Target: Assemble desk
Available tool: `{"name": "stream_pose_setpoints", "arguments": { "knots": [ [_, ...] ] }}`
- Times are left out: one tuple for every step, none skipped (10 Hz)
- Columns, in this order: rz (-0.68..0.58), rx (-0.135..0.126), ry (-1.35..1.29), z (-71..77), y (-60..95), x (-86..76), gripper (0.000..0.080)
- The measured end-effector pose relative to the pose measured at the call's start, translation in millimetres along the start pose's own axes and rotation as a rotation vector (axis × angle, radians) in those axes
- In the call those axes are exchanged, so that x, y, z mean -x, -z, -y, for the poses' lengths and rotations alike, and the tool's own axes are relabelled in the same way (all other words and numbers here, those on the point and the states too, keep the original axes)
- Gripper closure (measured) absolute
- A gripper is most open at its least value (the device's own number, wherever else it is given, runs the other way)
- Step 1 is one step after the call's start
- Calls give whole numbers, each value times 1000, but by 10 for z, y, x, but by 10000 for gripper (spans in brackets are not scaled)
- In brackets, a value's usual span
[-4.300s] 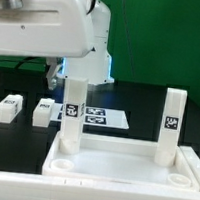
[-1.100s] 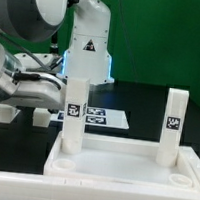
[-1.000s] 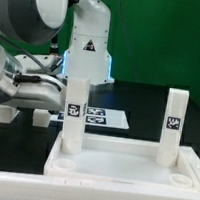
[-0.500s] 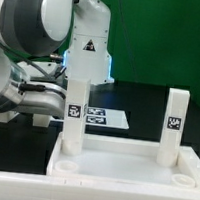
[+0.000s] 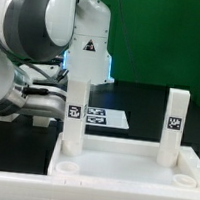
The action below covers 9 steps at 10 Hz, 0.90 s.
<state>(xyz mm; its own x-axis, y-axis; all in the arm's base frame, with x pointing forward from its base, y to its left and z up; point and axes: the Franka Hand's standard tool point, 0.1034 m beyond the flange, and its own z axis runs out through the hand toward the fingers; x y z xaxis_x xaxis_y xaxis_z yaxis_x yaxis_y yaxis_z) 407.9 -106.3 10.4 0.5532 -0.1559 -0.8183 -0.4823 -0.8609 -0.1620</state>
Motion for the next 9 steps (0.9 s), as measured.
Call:
{"name": "stream_pose_setpoints", "arguments": {
  "knots": [
    [0, 0, 0, 0, 0, 0, 336],
    [0, 0, 0, -1, 3, 1, 505],
    [-1, 0, 0, -1, 8, 0, 505],
    [-1, 0, 0, -1, 10, 0, 505],
    [-2, 0, 0, -1, 11, 0, 505],
    [-2, 0, 0, -1, 12, 0, 505],
    [-2, 0, 0, -1, 13, 0, 505],
    [-2, 0, 0, -1, 13, -1, 505],
    [-2, 0, 0, -1, 14, -1, 505]
  ]
}}
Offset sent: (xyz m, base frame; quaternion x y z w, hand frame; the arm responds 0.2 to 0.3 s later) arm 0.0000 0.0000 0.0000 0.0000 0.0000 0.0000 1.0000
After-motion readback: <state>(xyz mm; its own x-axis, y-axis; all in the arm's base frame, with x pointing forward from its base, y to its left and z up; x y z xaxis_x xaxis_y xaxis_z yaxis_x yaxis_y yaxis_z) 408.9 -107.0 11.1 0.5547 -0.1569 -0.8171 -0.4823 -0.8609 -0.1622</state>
